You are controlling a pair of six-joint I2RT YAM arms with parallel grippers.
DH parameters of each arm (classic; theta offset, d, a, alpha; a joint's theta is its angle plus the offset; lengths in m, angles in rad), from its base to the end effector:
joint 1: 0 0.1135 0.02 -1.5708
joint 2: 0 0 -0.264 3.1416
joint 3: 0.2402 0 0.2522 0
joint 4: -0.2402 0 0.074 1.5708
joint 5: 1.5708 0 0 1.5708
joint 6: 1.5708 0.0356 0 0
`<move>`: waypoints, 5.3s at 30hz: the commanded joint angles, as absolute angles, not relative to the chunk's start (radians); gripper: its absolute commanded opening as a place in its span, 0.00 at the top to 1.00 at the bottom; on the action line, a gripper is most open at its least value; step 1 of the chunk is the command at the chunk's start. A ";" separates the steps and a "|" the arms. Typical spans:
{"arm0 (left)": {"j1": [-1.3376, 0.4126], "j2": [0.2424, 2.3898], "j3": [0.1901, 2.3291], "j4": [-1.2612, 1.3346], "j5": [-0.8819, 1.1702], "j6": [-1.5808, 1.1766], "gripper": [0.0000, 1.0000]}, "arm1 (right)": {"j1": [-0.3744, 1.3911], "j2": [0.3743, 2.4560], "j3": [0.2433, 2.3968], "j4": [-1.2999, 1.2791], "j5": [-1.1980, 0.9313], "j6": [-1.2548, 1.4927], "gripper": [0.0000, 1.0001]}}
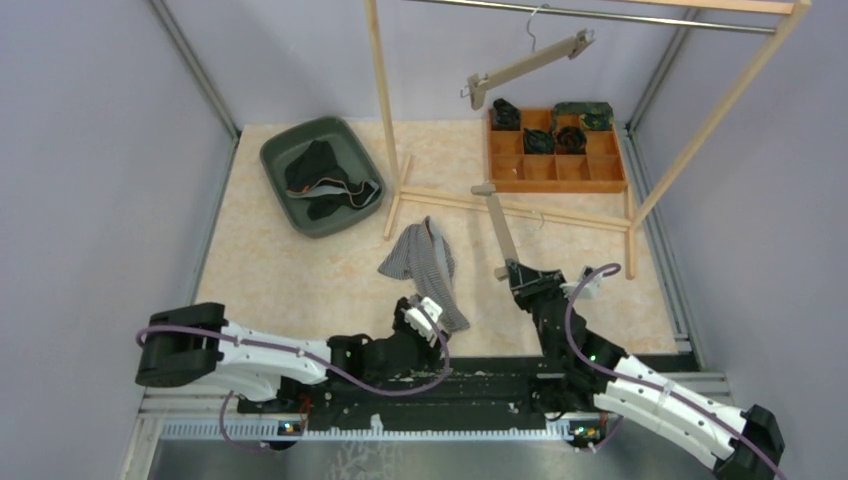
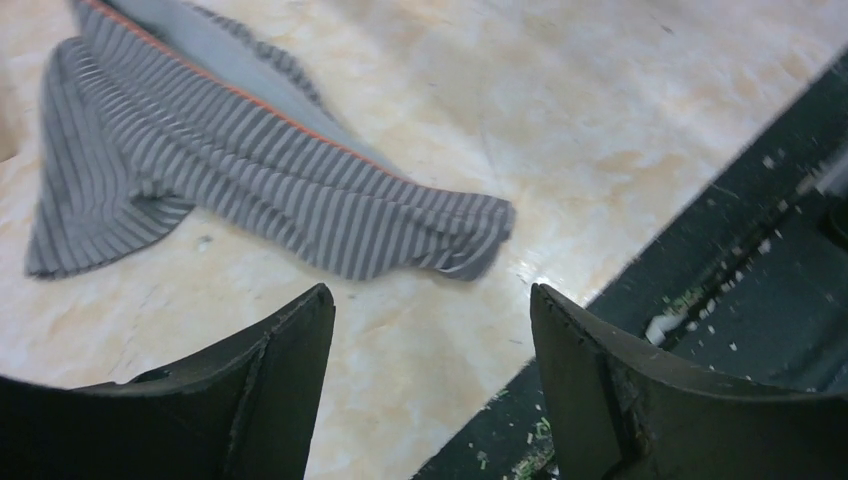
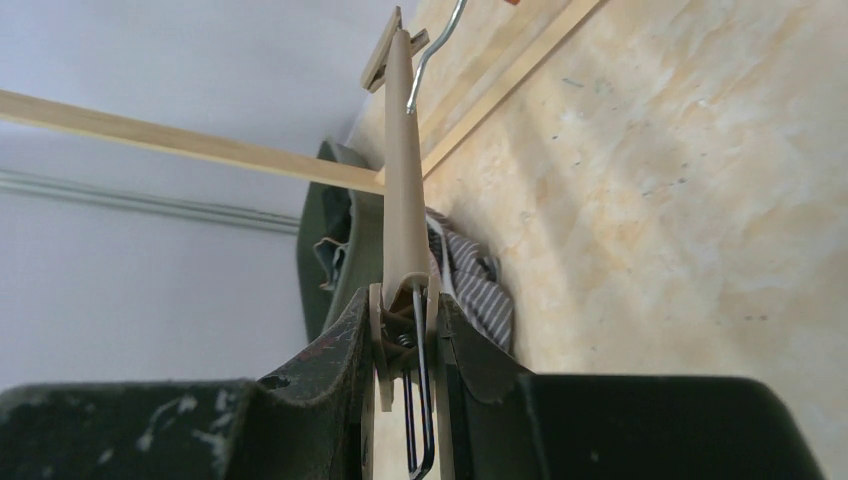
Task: Clip the underwear to the hanger
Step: Adjust the underwear at the center of the board.
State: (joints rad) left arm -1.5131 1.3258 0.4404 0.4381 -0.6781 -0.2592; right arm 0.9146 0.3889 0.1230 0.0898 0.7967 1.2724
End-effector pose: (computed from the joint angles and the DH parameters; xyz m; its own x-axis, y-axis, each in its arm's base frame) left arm 0.0367 -0.2475 0.1740 -0.2150 0.2612 -0.9410 0.7136 0.6999 0.0312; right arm 0.0965 0.0837 0.1898 -0.1503 0.9000 -0.4092 0.0656 0.4220 0.9042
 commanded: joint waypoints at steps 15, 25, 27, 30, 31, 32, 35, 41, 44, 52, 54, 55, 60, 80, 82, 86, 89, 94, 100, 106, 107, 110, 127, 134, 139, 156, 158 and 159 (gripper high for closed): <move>-1.188 1.447 0.745 -0.005 -0.599 -0.617 0.23 | 0.885 0.410 0.165 0.059 0.819 1.219 1.00; -1.135 1.519 0.755 -0.006 -0.400 -0.721 0.23 | 0.876 0.396 0.157 0.058 0.808 1.219 1.00; -1.135 1.520 0.748 0.015 -0.371 -0.733 0.23 | 0.873 0.394 0.156 0.057 0.807 1.219 1.00; -1.135 1.530 0.741 0.040 -0.331 -0.743 0.23 | 0.871 0.390 0.155 0.053 0.805 1.221 1.00; -1.136 1.534 0.744 0.040 -0.323 -0.746 0.23 | 0.872 0.387 0.154 0.052 0.804 1.221 1.00; -1.134 1.539 0.746 0.041 -0.317 -0.749 0.23 | 0.871 0.386 0.153 0.052 0.802 1.221 1.00; -1.134 1.557 0.747 0.049 -0.303 -0.753 0.23 | 0.871 0.379 0.151 0.049 0.801 1.224 1.00; -1.135 1.566 0.720 0.051 -0.307 -0.753 0.50 | 0.869 0.364 0.148 0.034 0.807 1.227 1.00; -1.134 1.546 0.690 0.048 -0.322 -0.760 0.66 | 0.868 0.361 0.145 0.034 0.805 1.229 1.00; -1.113 1.418 0.630 -0.050 -0.414 -0.758 0.90 | 0.864 0.362 0.140 0.036 0.800 1.227 1.00; -1.100 1.370 0.610 -0.087 -0.443 -0.754 0.90 | 0.863 0.362 0.141 0.038 0.798 1.227 1.00; -1.093 1.341 0.599 -0.104 -0.457 -0.752 0.90 | 0.863 0.363 0.140 0.038 0.797 1.227 1.00; -1.048 1.227 0.548 -0.168 -0.492 -0.740 0.51 | 0.861 0.366 0.138 0.048 0.792 1.226 1.00; -1.075 1.462 0.888 -0.268 -0.532 -0.587 0.27 | 0.855 0.439 0.133 0.110 0.773 1.226 1.00; -1.096 1.543 0.946 -0.308 -0.568 -0.587 0.28 | 0.852 0.431 0.133 0.103 0.772 1.224 1.00; -1.149 1.672 1.047 -0.412 -0.668 -0.621 0.28 | 0.846 0.395 0.135 0.072 0.781 1.218 1.00; -1.178 1.723 1.083 -0.437 -0.694 -0.630 0.28 | 0.840 0.365 0.135 0.045 0.789 1.214 1.00; -1.213 1.783 1.109 -0.456 -0.716 -0.640 0.28 | 0.824 0.319 0.139 0.000 0.791 1.207 1.00; -1.253 1.855 1.148 -0.515 -0.775 -0.661 0.28 | 0.816 0.281 0.141 -0.035 0.800 1.201 1.00; -1.290 1.933 1.199 -0.601 -0.848 -0.694 0.29 | 0.813 0.276 0.141 -0.043 0.798 1.202 1.00; -1.293 1.943 1.206 -0.617 -0.857 -0.705 0.30 | 0.814 0.276 0.141 -0.042 0.797 1.203 1.00; -1.305 1.955 1.215 -0.644 -0.881 -0.723 0.31 | 0.813 0.276 0.139 -0.043 0.798 1.203 1.00; -1.315 1.913 1.192 -0.678 -0.903 -0.756 0.53 | 0.811 0.277 0.126 -0.031 0.792 1.207 1.00; -1.315 1.842 1.159 -0.634 -0.892 -0.734 0.67 | 0.811 0.275 0.126 -0.035 0.792 1.207 1.00; -1.315 1.780 1.127 -0.592 -0.877 -0.712 0.68 | 0.811 0.277 0.123 -0.032 0.792 1.207 1.00; -1.263 1.474 0.904 -0.336 -0.778 -0.610 1.00 | 0.810 0.276 0.126 -0.033 0.787 1.209 1.00; -1.238 1.431 0.882 -0.311 -0.784 -0.606 1.00 | 0.810 0.274 0.128 -0.035 0.788 1.207 1.00; -1.222 1.404 0.871 -0.289 -0.776 -0.593 1.00 | 0.811 0.273 0.130 -0.037 0.789 1.206 1.00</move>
State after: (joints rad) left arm -1.2636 1.4979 0.9016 -0.3798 -0.7864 -0.6216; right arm 0.8211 0.2882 0.1158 -0.0769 0.7773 1.2133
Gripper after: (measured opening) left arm 0.029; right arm 0.202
